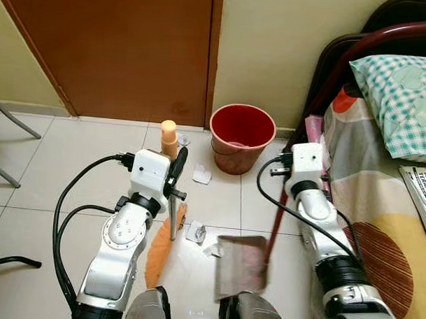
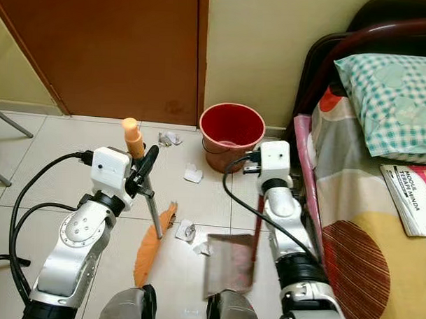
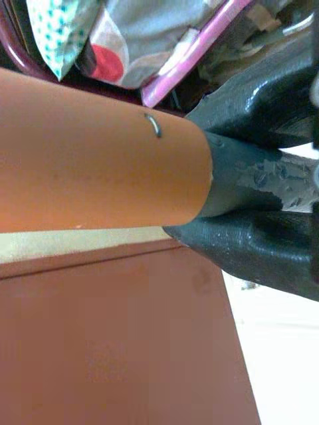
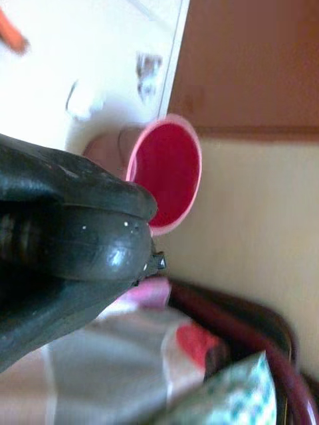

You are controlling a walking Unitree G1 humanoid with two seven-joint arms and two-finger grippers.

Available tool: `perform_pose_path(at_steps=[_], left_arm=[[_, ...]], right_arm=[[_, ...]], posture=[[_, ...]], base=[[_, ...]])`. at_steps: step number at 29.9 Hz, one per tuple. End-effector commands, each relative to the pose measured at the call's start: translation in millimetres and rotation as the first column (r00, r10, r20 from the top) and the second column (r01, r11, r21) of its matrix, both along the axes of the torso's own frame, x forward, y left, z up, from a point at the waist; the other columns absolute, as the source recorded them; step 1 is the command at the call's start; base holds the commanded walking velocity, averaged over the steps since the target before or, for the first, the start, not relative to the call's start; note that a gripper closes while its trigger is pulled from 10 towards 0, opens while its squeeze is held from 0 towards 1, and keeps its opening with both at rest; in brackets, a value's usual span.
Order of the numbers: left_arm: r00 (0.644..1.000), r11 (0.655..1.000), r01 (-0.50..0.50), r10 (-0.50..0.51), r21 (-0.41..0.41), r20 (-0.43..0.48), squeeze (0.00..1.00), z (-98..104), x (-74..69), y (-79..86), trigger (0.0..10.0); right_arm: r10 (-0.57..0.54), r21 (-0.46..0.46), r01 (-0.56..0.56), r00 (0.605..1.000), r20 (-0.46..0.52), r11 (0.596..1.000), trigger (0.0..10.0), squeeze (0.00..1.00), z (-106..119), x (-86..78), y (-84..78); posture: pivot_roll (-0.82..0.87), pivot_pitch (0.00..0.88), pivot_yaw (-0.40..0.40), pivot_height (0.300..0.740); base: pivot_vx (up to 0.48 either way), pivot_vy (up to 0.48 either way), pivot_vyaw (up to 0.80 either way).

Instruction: Sweep floor

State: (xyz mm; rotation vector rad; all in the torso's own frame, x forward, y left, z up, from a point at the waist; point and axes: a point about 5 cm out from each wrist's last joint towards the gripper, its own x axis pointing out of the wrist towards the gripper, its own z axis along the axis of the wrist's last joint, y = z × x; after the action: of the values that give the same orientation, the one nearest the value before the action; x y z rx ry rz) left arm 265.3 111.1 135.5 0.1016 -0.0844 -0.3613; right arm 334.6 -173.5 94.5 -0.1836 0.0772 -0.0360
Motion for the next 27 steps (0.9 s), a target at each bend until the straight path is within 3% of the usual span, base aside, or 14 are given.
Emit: perform_pose_path(at_steps=[1, 7, 16, 19, 23, 24, 27], left_arm=[[0.998, 0.998, 0.059, -0.058, -0.026, 0.03, 0.0, 9, -3.1, -8.3, 10.0], [0.979, 0.977, 0.201, -0.203, -0.066, -0.032, 0.0, 5, -7.9, -30.7, 10.0], [0.98, 0.953, 0.169, -0.189, -0.25, -0.059, 0.0, 17, 1.0, -46.8, 10.0], [0.996, 0.96, 0.072, -0.084, -0.27, -0.034, 0.0, 24, 11.6, -33.4, 10.0], [0.999, 0.973, -0.05, 0.051, -0.223, -0.003, 0.0, 28, 21.2, -8.4, 10.0], [0.999, 0.973, -0.05, 0.051, -0.223, -0.003, 0.0, 28, 21.2, -8.4, 10.0], [0.981, 0.978, -0.176, 0.183, -0.11, 0.058, 0.0, 31, 30.0, 28.4, 10.0]], right_arm=[[-0.026, -0.026, 0.026, 1.0, 0.004, 0.999, 10.0, 0.0, 1, 0.6, -4.6], [-0.028, 0.021, 0.029, 1.0, -0.004, 0.999, 10.0, 0.0, -4, -1.6, 6.2], [0.005, 0.166, -0.002, 1.0, -0.019, 0.986, 10.0, 0.0, -5, -0.7, 38.2], [0.034, 0.172, -0.031, 0.999, -0.013, 0.985, 10.0, 0.0, -3, 0.0, 46.1], [0.026, 0.177, -0.023, 1.0, -0.016, 0.984, 10.0, 0.0, -4, 0.0, 42.9], [0.026, 0.177, -0.023, 1.0, -0.016, 0.984, 10.0, 0.0, -4, 0.0, 42.9], [0.011, 0.179, -0.007, 1.0, -0.019, 0.984, 10.0, 0.0, -3, 0.4, 35.1]], posture=[[0.0, 0.17, -0.049, 0.74], [0.0, 0.17, -0.049, 0.74], [0.0, 0.173, -0.042, 0.74], [0.0, 0.173, -0.042, 0.74], [0.0, 0.175, -0.043, 0.74], [0.0, 0.175, -0.043, 0.74], [0.0, 0.178, -0.045, 0.74]], base=[[0.0, 0.0, 0.0], [0.0, 0.0, 0.0], [0.0, 0.0, 0.0], [0.0, 0.0, 0.0], [0.0, 0.0, 0.0], [0.0, 0.0, 0.0], [0.0, 0.0, 0.0]])
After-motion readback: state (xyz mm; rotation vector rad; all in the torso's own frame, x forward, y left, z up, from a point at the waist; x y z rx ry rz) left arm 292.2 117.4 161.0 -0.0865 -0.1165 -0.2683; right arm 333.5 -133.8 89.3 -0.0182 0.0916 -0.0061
